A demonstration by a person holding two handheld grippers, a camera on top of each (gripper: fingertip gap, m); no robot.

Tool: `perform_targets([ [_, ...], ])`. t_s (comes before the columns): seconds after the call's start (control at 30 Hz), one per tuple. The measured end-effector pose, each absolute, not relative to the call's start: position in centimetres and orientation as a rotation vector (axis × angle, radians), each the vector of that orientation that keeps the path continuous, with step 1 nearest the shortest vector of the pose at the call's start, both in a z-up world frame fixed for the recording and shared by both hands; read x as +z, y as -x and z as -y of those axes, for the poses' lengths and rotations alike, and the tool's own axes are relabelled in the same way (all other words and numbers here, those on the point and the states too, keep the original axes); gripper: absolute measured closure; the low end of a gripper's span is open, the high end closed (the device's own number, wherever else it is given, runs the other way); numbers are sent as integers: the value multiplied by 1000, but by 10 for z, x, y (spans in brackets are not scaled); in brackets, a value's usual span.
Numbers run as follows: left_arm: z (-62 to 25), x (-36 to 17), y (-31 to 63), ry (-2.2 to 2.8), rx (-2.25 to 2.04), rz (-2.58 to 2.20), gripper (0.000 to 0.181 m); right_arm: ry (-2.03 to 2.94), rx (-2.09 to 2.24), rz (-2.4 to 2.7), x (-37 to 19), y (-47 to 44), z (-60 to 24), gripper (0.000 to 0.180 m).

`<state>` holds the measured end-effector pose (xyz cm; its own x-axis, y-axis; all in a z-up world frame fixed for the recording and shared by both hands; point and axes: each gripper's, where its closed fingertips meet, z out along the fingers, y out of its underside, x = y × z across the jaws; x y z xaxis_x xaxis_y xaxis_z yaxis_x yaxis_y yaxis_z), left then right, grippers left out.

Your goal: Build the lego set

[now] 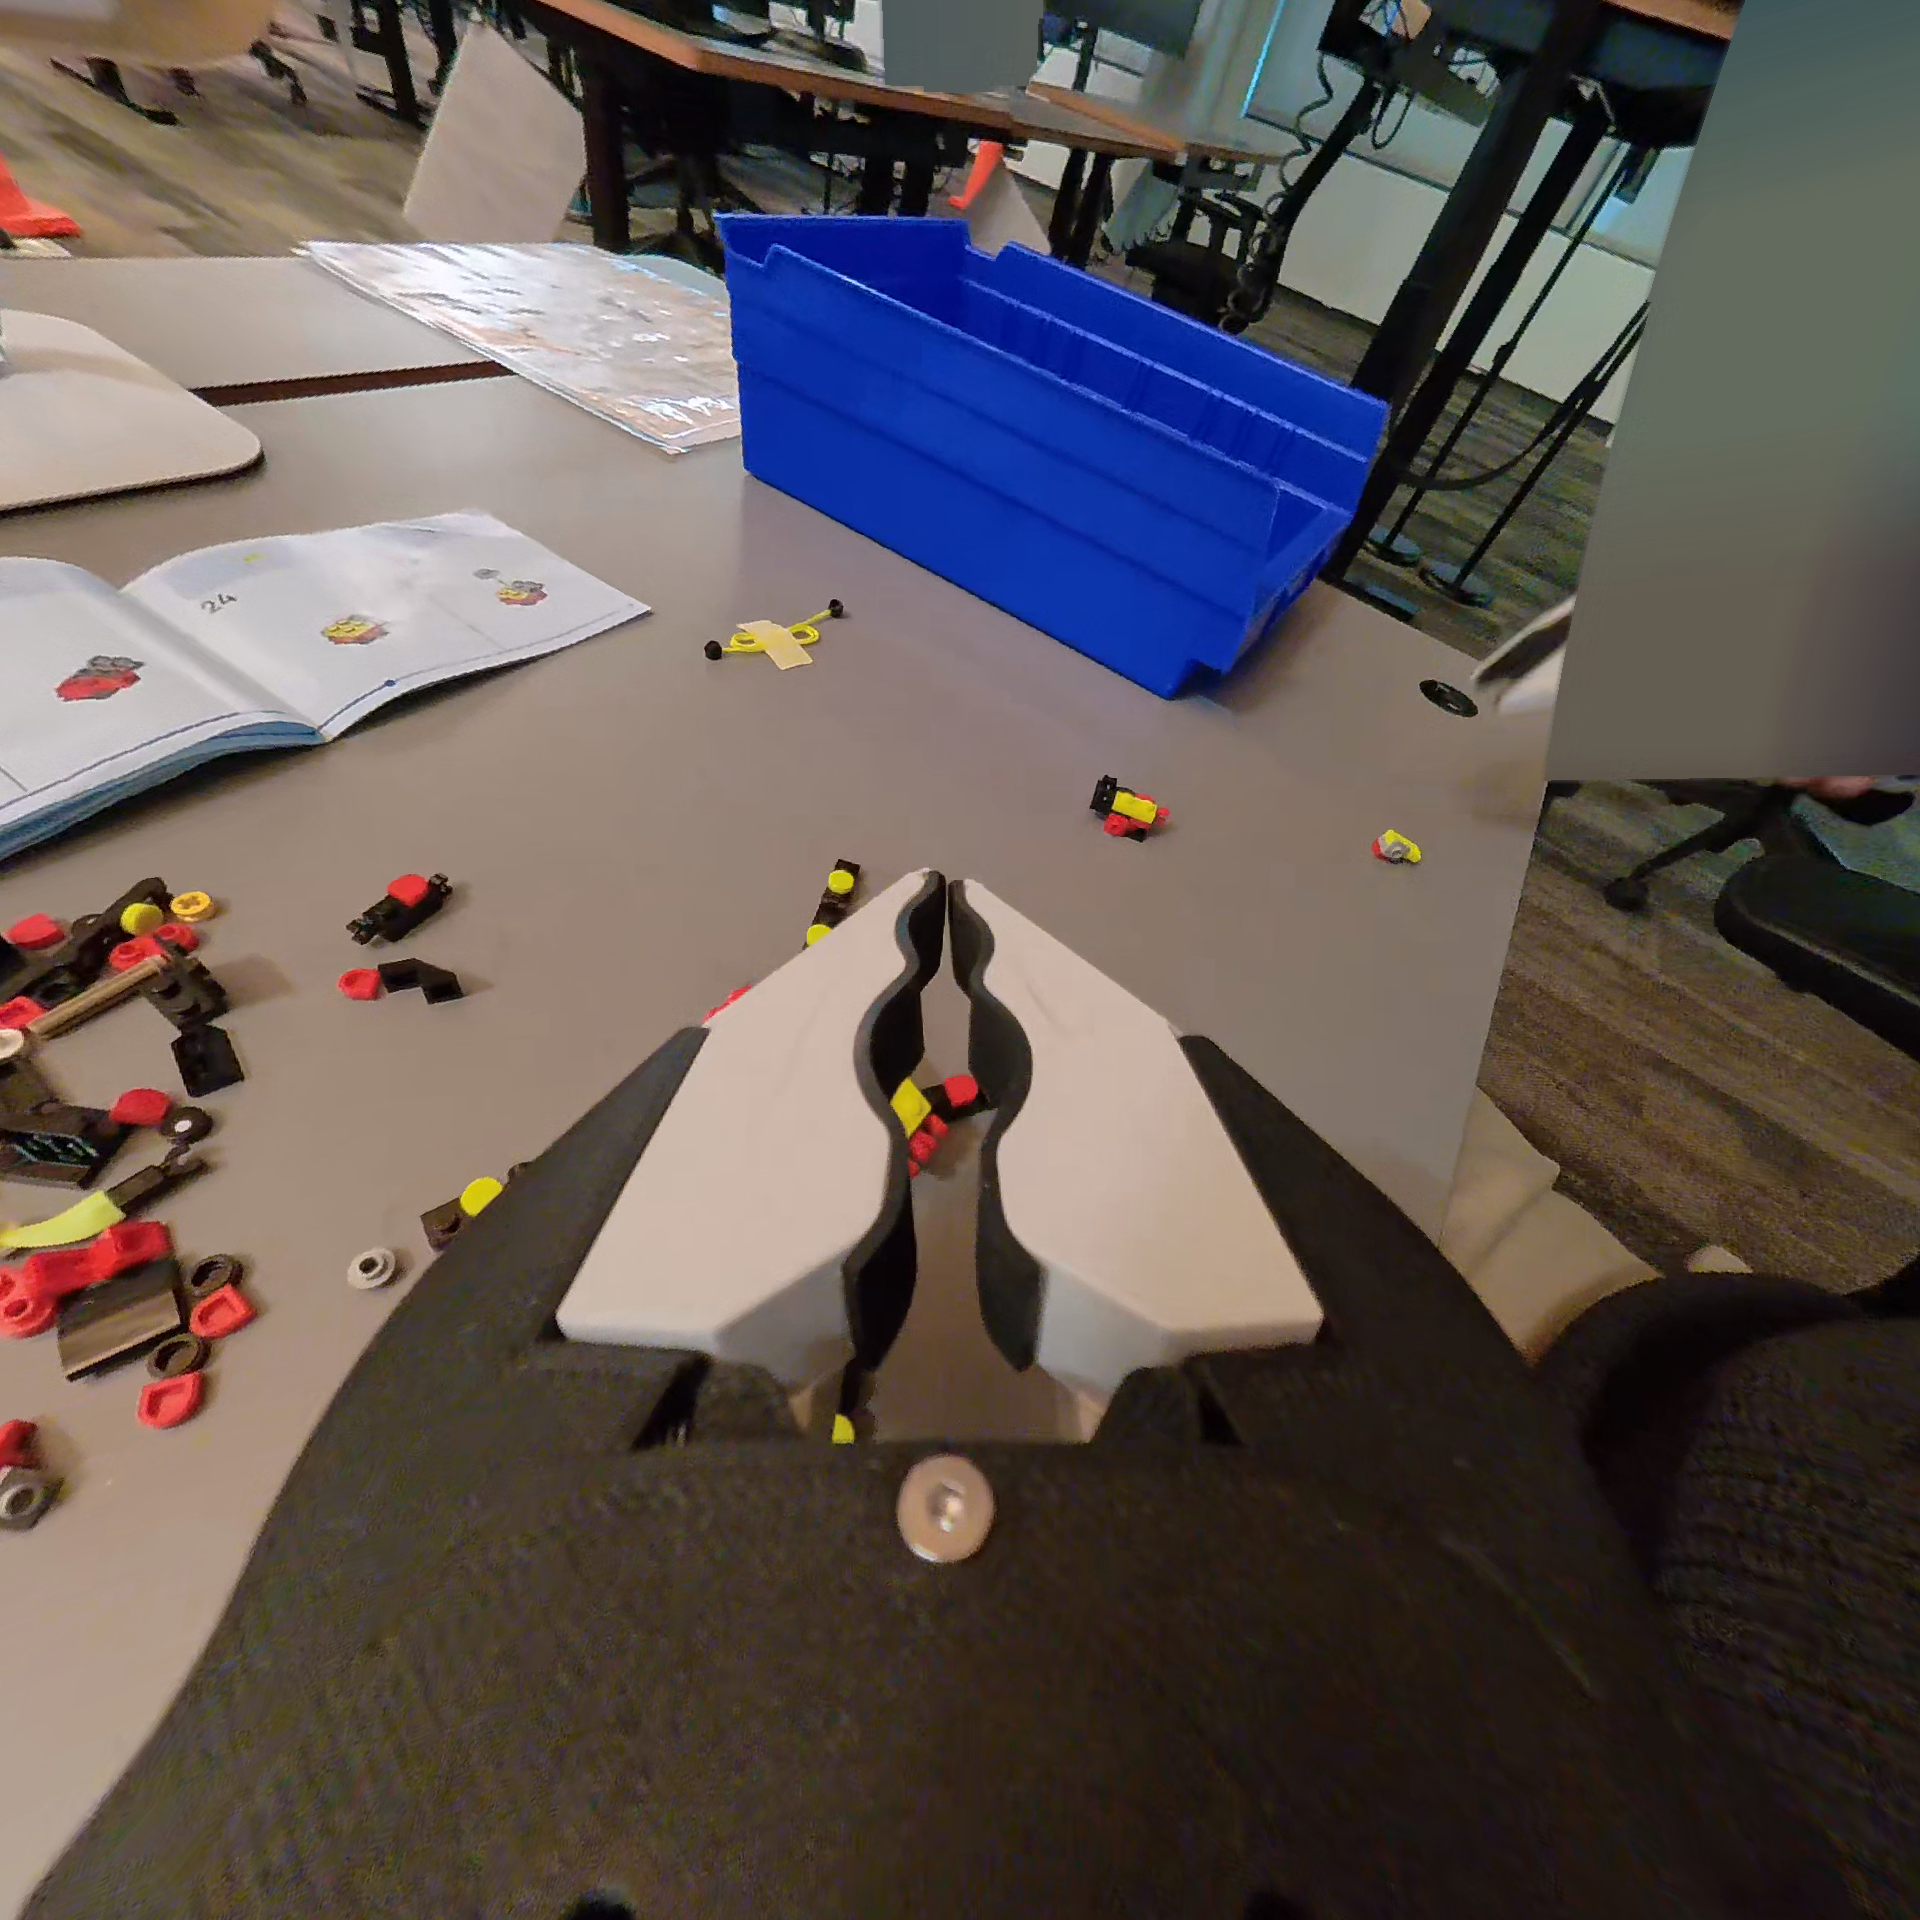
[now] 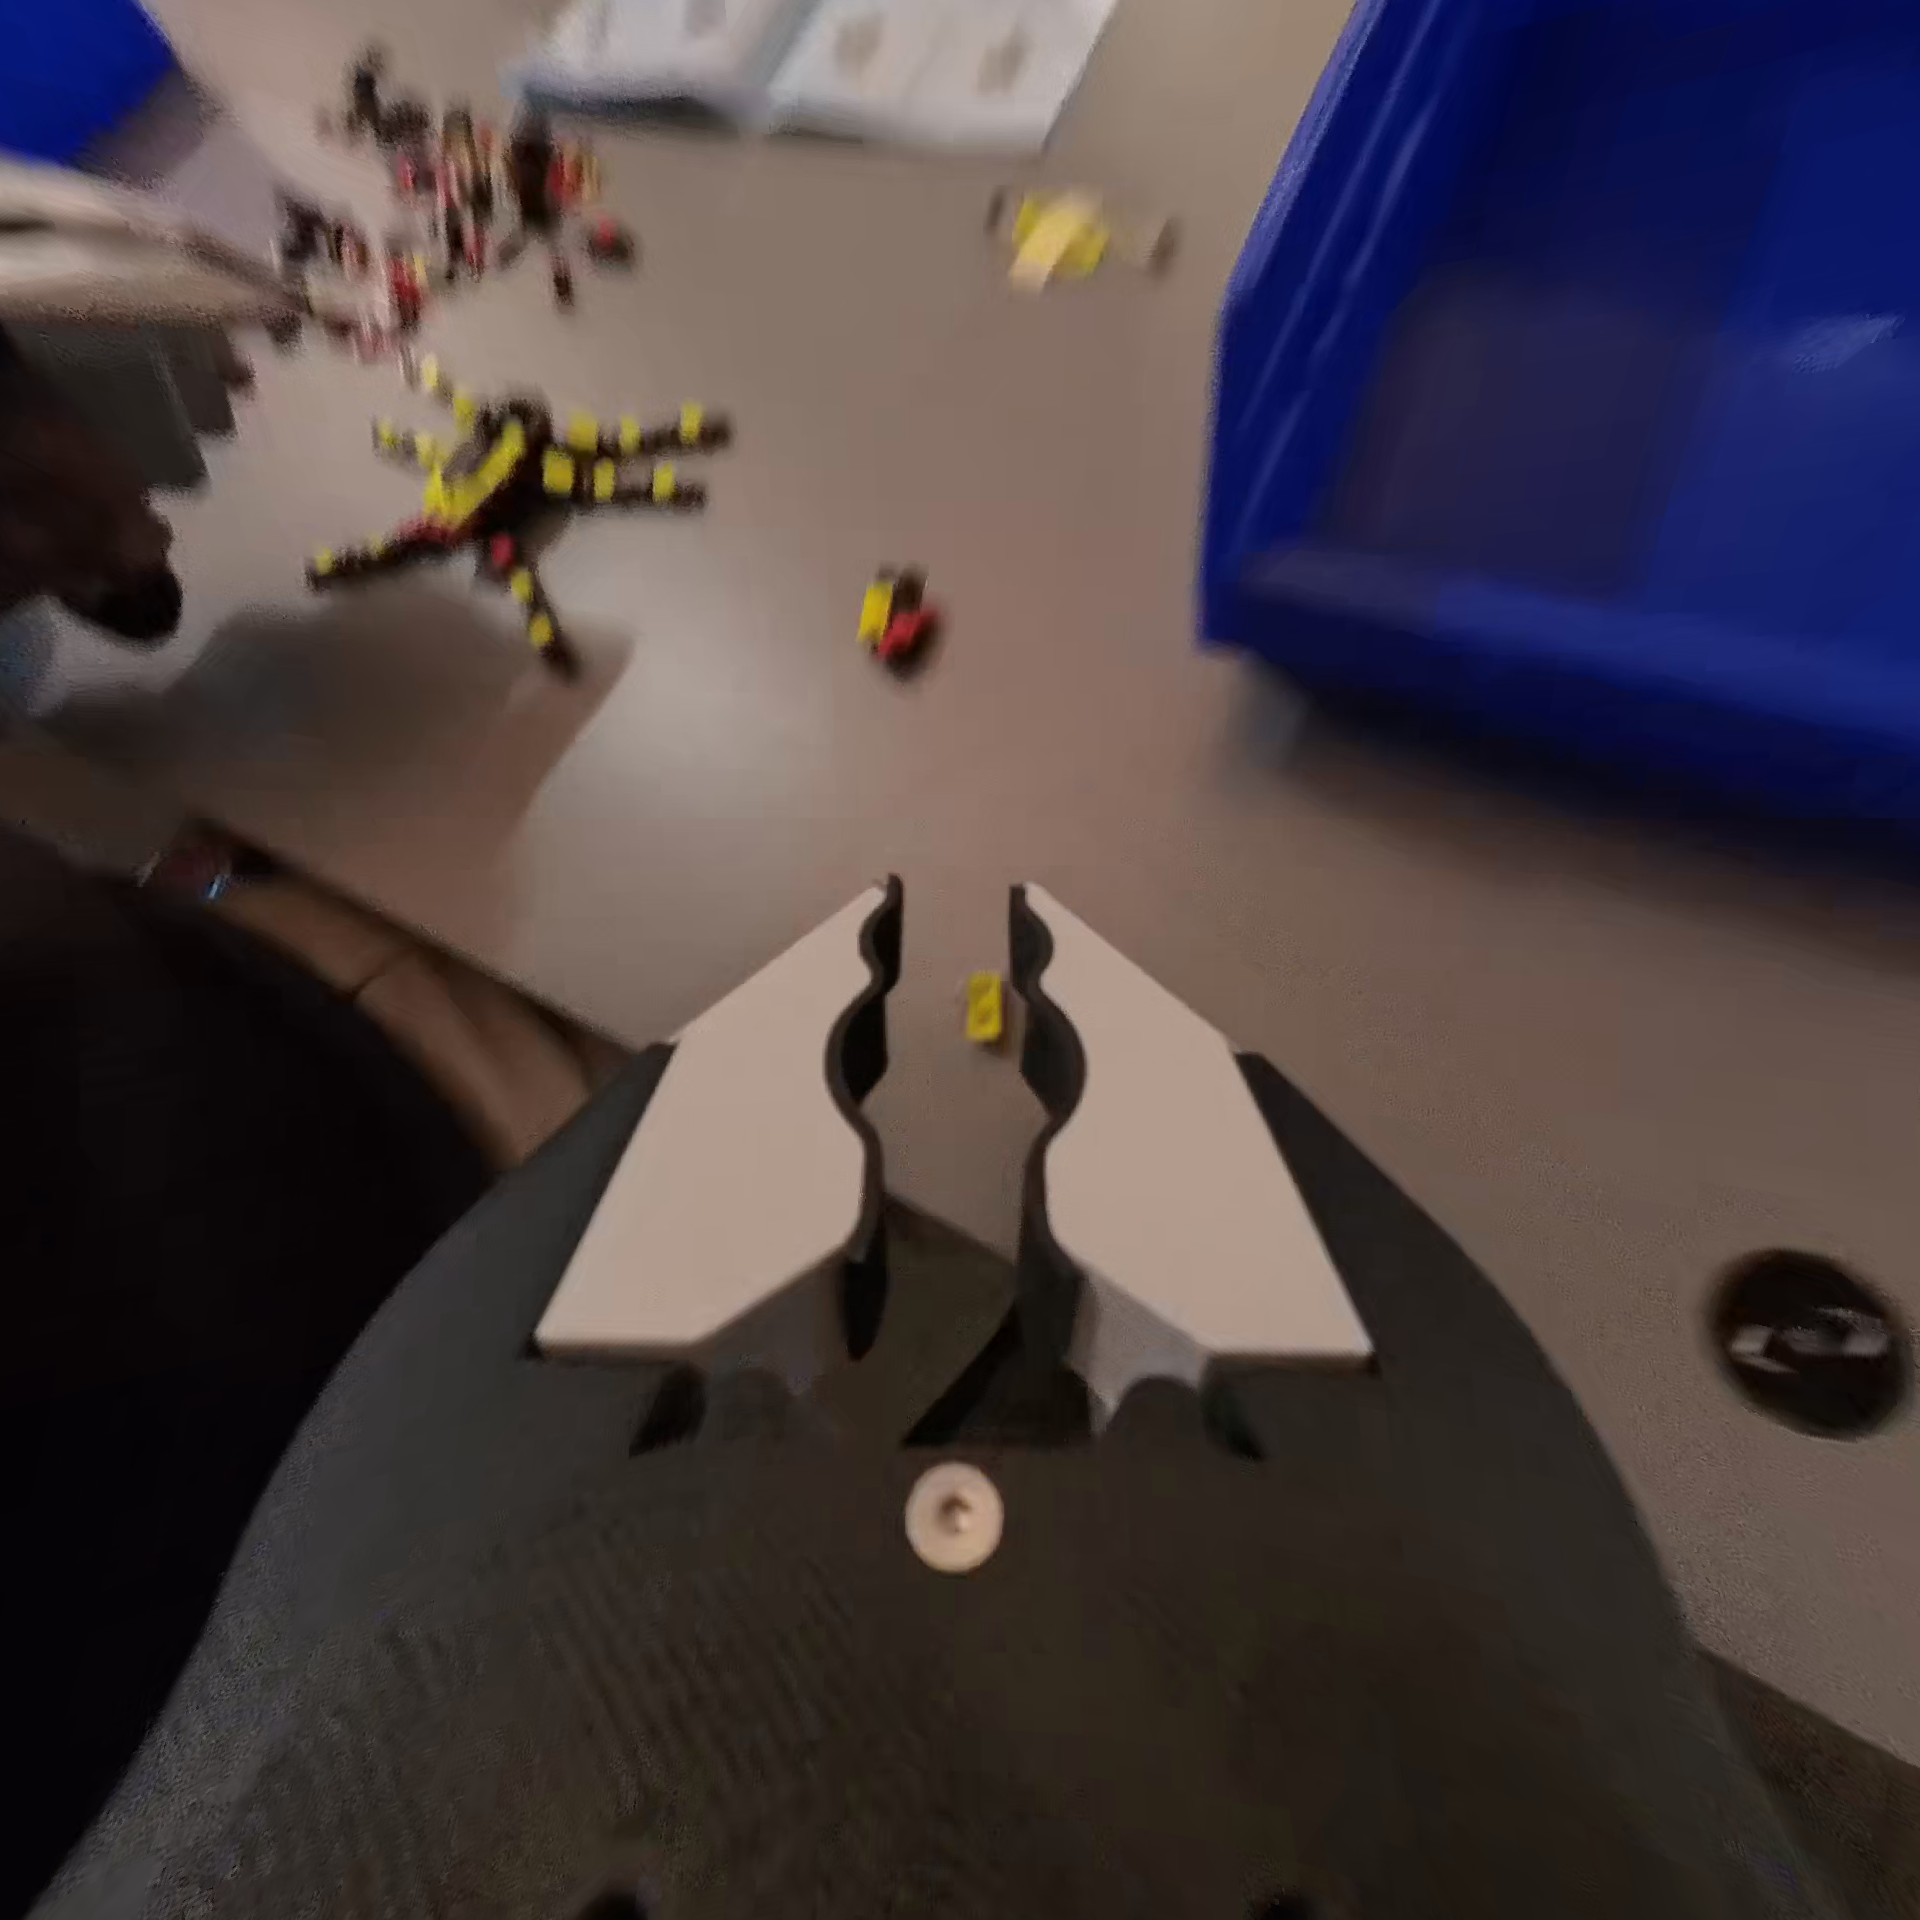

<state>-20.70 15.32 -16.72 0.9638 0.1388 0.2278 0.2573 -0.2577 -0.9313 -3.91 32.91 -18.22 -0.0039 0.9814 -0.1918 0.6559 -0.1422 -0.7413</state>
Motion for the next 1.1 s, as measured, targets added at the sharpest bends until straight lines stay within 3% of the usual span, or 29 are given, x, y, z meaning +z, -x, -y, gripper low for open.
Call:
perform_targets([
  [0.13, -157, -170, 202, 1852, -135, 270, 181, 1917, 675, 1932, -241, 27, -321, 151],
  [0.37, -166, -173, 176, 1868, -245, 179, 178, 1839, 561, 1981, -248, 34, -321, 170],
  [0.47, -168, -171, 154, 1861, -325, 67, 172, 1721, 881, 1982, -219, 56, -283, 170],
  [0.57, -164, -158, 126, 1806, -432, -71, 157, 1639, 1605, 1935, -168, 79, -211, 170],
  [0.67, -149, -138, 90, 1708, -582, -243, 160, 1670, 2216, 1928, -139, 81, -159, 171],
  [0.83, -130, -128, 61, 1662, -662, -397, 160, 1820, 2441, 2076, -151, 71, -114, 170],
  [1.1, -120, -132, 58, 1672, -664, -471, 160, 1854, 2680, 1932, -137, 70, -116, 171],
])
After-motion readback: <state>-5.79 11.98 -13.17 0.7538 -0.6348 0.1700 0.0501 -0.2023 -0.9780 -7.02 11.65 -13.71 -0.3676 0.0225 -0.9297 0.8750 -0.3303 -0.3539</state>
